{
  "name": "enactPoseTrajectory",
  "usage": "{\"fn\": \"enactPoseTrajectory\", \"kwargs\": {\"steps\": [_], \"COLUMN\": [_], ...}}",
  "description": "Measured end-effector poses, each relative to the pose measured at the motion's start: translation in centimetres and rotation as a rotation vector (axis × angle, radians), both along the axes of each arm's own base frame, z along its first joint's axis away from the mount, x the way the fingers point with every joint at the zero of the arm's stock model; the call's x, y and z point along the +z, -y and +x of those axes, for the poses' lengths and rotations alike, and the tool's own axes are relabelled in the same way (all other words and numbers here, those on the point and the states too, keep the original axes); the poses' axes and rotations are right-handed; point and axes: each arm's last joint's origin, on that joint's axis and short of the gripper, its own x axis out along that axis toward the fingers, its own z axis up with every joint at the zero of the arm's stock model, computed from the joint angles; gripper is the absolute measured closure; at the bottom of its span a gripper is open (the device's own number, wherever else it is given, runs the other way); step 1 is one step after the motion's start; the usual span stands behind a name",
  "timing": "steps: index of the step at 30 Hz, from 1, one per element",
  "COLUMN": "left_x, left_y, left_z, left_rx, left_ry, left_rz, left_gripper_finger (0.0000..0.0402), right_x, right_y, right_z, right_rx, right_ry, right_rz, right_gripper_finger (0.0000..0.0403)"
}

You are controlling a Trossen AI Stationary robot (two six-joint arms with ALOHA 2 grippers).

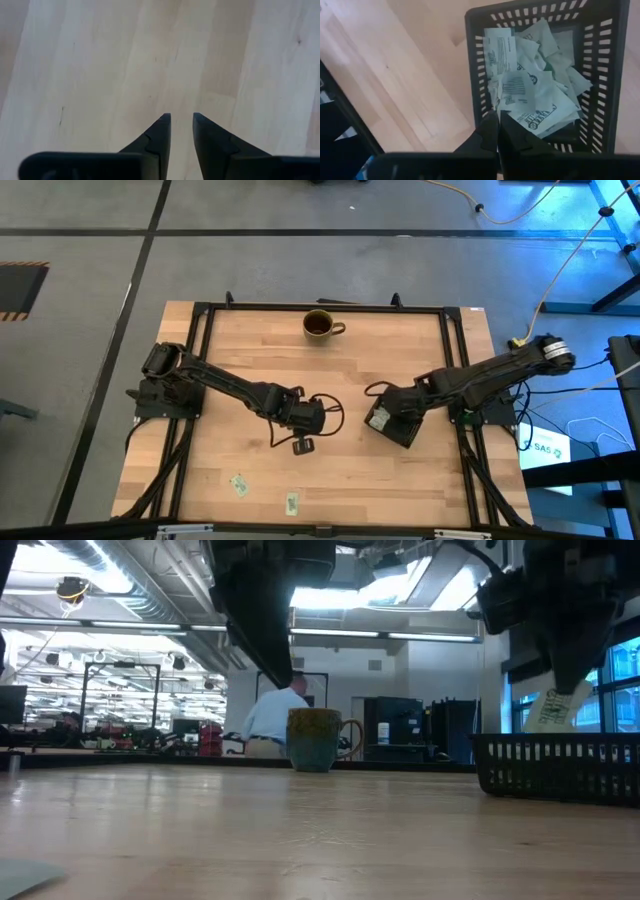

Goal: Pick and place Stevia / Truvia into bins
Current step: Put the stevia packet into the black bin

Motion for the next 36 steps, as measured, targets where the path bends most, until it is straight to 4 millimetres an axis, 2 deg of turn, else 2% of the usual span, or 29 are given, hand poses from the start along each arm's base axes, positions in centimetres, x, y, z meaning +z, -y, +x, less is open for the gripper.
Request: {"fn": "enactPoseTrajectory", "kwargs": {"steps": [5, 11, 17, 22, 26, 30, 36], "left_x": [0.0, -0.3, -0.9, -1.9, -3.1, -4.5, -6.4], "left_y": [0.4, 2.4, 5.0, 8.3, 10.7, 12.1, 12.7], "left_z": [-0.1, -1.3, -3.9, -6.3, -8.8, -10.9, -13.2], "left_rx": [-0.012, -0.13, -0.228, -0.45, -0.56, -0.552, -0.496], "left_ry": [-0.017, -0.103, -0.256, -0.315, -0.369, -0.431, -0.505], "left_rz": [-0.063, -0.09, -0.037, -0.033, -0.017, -0.029, -0.043], "left_gripper_finger": [0.0331, 0.0328, 0.0314, 0.0294, 0.0297, 0.0308, 0.0313], "right_x": [-0.9, -2.0, -2.1, -2.1, -2.1, -2.1, -2.0], "right_y": [-0.1, -0.1, -0.1, -0.1, -0.1, -0.1, -0.2], "right_z": [0.5, 1.0, 1.0, 1.0, 1.0, 1.0, 1.2], "right_rx": [0.017, 0.028, 0.032, 0.032, 0.029, 0.026, 0.027], "right_ry": [-0.037, -0.077, -0.078, -0.077, -0.077, -0.076, -0.05], "right_rz": [-0.022, -0.078, -0.08, -0.08, -0.08, -0.079, -0.074], "right_gripper_finger": [0.0401, 0.0401, 0.04, 0.0384, 0.0366, 0.0358, 0.0357]}}
